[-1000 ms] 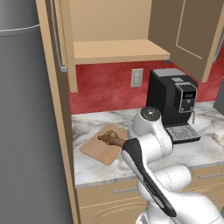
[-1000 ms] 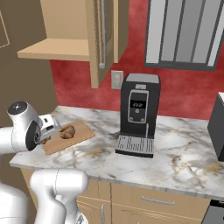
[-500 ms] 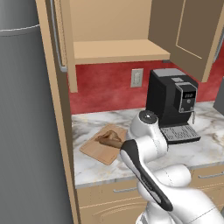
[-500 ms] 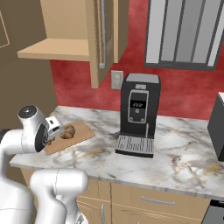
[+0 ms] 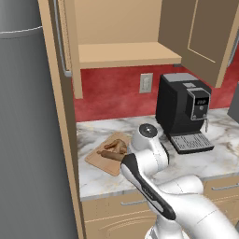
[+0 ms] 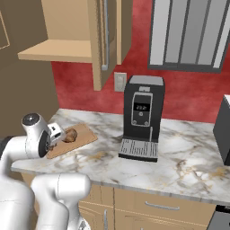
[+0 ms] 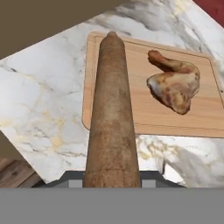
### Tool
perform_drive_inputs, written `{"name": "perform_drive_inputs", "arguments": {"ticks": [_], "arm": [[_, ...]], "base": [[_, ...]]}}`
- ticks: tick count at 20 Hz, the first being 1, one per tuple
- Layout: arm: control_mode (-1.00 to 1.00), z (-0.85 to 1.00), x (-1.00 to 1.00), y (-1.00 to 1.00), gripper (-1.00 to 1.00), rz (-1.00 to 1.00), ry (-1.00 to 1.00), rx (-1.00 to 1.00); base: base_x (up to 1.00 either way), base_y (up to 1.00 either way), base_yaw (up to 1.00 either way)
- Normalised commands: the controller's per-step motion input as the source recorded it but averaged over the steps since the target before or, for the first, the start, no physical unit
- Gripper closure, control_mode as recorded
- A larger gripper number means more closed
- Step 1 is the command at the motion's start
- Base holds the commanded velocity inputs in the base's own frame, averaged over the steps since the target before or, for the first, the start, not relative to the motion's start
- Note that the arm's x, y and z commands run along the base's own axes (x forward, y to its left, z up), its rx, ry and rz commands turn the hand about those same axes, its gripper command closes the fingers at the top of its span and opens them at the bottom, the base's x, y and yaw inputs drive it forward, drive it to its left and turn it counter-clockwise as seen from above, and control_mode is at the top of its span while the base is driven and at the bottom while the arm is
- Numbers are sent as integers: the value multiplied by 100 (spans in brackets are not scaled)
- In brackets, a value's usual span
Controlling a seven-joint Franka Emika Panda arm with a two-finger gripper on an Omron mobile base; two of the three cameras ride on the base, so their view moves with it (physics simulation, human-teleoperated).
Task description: Open the cabinet, retrieve the rolling pin, and place it next to the meat on the cutting board to prepare for tenderizing.
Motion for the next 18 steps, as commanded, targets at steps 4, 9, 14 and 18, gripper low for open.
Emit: {"name": "perform_drive_inputs", "arguments": {"ticks": [4,9,14,18], "arm": [[-100,-21,29,23,100,0,4,-3],[-100,-17,31,13,100,0,4,-1],[-100,-20,32,6,100,0,5,0],[-100,-19,30,2,100,0,4,0]], "base": [[0,0,0],[0,0,0],[0,0,0],[0,0,0]]}}
